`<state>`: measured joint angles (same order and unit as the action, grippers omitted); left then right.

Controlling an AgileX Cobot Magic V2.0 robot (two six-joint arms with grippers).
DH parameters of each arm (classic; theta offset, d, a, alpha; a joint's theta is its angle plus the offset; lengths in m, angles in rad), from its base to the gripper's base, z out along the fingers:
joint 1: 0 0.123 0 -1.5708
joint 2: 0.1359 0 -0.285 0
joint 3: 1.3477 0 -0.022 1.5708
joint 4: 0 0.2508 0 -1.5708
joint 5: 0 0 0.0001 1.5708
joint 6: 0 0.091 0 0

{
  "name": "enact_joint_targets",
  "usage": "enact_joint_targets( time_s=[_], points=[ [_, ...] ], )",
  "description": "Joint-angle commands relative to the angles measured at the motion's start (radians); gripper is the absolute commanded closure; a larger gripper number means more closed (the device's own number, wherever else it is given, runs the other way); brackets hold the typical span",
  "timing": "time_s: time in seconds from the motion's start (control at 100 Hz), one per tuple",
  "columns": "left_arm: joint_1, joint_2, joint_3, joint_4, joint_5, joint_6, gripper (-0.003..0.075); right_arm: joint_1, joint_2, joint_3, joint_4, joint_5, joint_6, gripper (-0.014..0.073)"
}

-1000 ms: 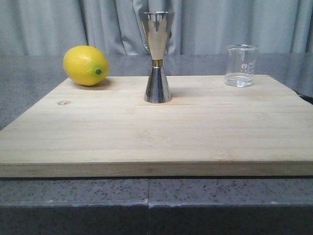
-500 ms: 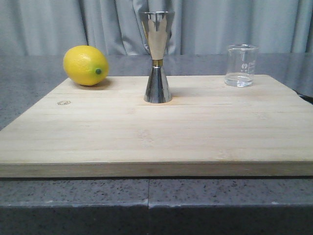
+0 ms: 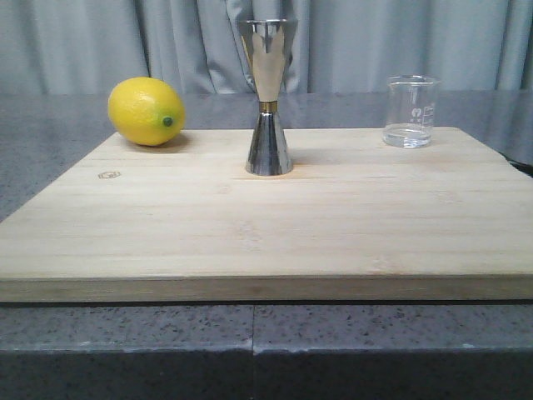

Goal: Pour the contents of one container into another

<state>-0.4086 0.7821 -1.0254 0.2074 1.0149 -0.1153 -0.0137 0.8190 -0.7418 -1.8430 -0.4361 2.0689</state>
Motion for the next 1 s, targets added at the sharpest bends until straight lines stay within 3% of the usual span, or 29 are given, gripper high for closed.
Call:
enact_joint_targets(
  time_s=[0.0, 0.43, 0.59, 0.86, 0.99],
  points=[
    [0.0, 0.002, -0.022, 0.011, -0.069, -0.011, 0.0739, 0.002, 0.018, -0.025, -0.017, 0.039, 0.0, 0.0665],
    [0.003, -0.006, -0.012, 0.005, -0.071, -0.011, 0.0739, 0.002, 0.135, -0.025, -0.017, 0.039, 0.0, 0.0665],
    [0.092, -0.064, 0.023, -0.065, -0.085, -0.007, 0.0739, 0.002, 0.19, -0.025, -0.017, 0.039, 0.0, 0.0665],
    [0.276, -0.248, 0.209, -0.106, -0.482, -0.007, 0.0739, 0.002, 0.299, -0.025, -0.017, 0.039, 0.0, 0.0665],
    [0.334, -0.326, 0.281, -0.216, -0.448, -0.007, 0.0739, 0.002, 0.359, -0.025, -0.017, 0.039, 0.0, 0.0665]
  ],
)
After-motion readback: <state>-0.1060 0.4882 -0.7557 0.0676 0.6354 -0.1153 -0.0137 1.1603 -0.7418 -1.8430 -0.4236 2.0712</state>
